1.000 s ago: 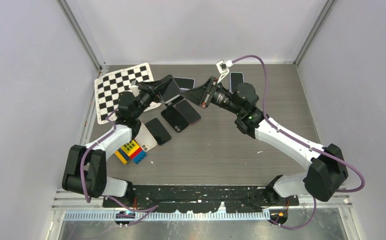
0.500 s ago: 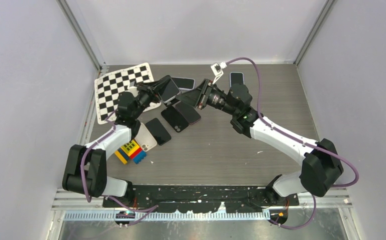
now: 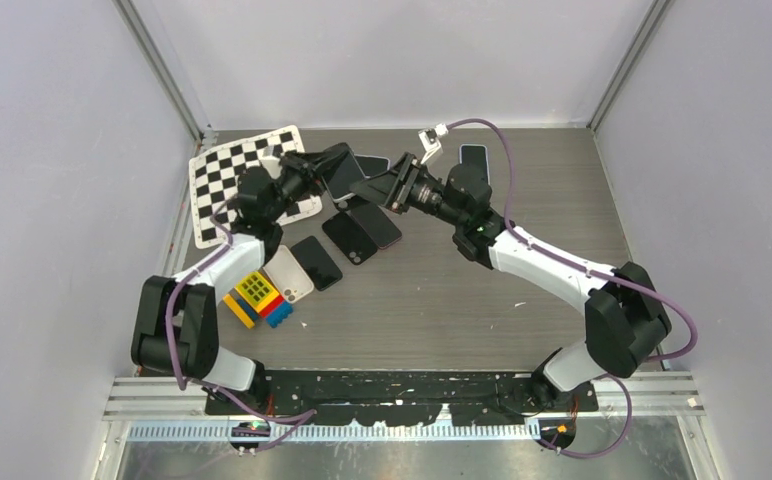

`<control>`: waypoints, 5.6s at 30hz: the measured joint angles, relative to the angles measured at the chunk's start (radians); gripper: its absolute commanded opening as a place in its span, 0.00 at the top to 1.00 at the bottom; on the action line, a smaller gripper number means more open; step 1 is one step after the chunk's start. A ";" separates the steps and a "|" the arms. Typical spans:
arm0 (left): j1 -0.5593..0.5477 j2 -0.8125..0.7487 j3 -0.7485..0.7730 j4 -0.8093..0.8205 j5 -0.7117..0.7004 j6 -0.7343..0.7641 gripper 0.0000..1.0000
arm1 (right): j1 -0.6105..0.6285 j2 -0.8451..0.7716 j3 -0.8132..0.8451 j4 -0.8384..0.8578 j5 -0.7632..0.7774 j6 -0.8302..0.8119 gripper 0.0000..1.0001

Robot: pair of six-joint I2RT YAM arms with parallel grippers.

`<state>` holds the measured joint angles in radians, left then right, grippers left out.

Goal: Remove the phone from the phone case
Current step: Remove the phone case from the phone, then place the phone case at the center of the board.

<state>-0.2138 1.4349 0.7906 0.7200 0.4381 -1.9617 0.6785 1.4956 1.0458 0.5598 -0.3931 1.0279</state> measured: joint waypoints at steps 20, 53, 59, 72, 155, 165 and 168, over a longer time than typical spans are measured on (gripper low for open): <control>0.000 -0.031 0.212 -0.133 0.201 0.489 0.90 | -0.037 0.111 0.039 0.151 -0.153 0.250 0.99; -0.011 -0.098 0.181 -0.128 0.396 0.618 0.63 | -0.166 0.073 0.051 0.196 -0.090 0.491 0.99; -0.005 -0.101 0.179 -0.132 0.397 0.653 0.40 | -0.166 0.091 0.065 0.203 -0.106 0.547 0.99; 0.020 -0.134 0.145 -0.143 0.418 0.715 0.45 | -0.177 0.138 0.075 0.301 -0.118 0.680 0.99; 0.077 -0.038 0.216 -0.452 0.238 0.850 1.00 | -0.111 0.208 0.265 0.018 -0.400 0.454 0.99; 0.029 0.064 0.240 -0.583 0.129 0.974 1.00 | -0.265 0.053 0.069 -0.126 -0.463 0.306 0.99; -0.054 0.117 0.224 -0.582 0.113 0.975 1.00 | -0.371 -0.002 0.004 -0.281 -0.386 0.215 0.99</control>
<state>-0.2676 1.5517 1.0145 0.1379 0.5510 -0.9863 0.3073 1.4933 1.0500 0.2790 -0.7792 1.2430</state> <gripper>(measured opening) 0.114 0.141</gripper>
